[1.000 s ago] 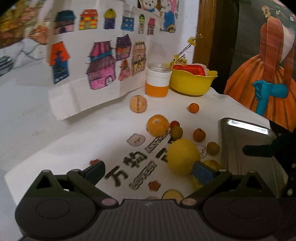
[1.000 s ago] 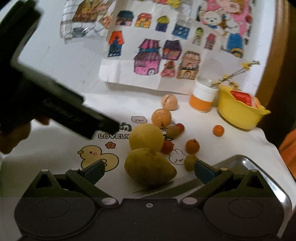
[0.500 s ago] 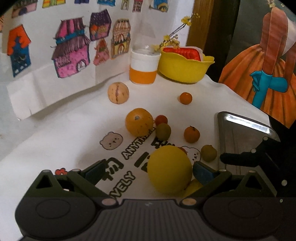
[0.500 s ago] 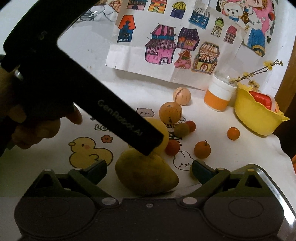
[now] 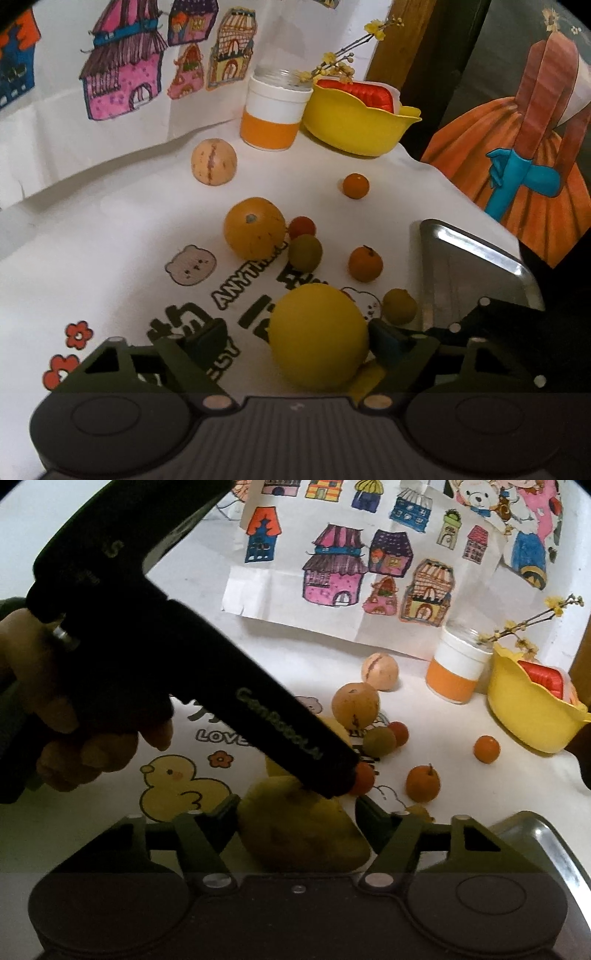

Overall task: Organize fruits
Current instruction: 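Close the left tool on the yellow fruit while the right tool closes on the brown pear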

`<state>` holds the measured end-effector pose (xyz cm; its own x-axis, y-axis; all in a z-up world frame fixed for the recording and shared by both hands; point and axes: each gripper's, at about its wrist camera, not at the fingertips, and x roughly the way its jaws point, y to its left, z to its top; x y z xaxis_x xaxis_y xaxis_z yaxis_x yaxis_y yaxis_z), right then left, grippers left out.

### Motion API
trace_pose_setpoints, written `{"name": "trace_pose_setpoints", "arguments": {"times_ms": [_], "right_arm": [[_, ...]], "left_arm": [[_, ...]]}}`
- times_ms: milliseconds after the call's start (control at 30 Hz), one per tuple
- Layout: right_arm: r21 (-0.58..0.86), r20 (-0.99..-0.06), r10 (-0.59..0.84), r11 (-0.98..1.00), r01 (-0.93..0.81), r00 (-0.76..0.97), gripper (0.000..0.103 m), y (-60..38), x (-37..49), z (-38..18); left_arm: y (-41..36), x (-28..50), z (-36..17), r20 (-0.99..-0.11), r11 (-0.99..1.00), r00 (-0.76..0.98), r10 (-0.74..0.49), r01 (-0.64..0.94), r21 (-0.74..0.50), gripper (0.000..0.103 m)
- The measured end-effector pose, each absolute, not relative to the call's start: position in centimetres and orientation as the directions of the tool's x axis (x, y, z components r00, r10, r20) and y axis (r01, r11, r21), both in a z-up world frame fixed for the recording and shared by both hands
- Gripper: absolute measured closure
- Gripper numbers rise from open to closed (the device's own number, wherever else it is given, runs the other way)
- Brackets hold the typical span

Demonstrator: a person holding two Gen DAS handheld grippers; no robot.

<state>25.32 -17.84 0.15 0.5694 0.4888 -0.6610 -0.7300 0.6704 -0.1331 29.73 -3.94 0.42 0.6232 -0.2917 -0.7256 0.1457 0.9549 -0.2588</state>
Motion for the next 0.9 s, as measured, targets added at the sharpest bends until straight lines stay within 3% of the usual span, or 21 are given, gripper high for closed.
{"name": "trace_pose_setpoints", "arguments": {"times_ms": [200, 333, 900], "right_arm": [[-0.153, -0.663, 0.483, 0.661, -0.734, 0.573, 0.035, -17.7, 25.2, 0.1], [-0.183, -0.665, 0.471, 0.65, -0.738, 0.579, 0.036, -17.6, 25.2, 0.0], [-0.214, -0.647, 0.456, 0.661, -0.72, 0.611, 0.045, -17.3, 24.5, 0.7]], "left_arm": [[-4.0, 30.1, 0.2, -0.724, 0.944, 0.611, -0.32, 0.144, -0.295, 0.029], [-4.3, 30.2, 0.2, -0.721, 0.938, 0.604, -0.339, 0.16, -0.306, 0.043], [-2.7, 28.4, 1.9, -0.698, 0.948, 0.658, -0.284, 0.081, -0.309, 0.043]]}}
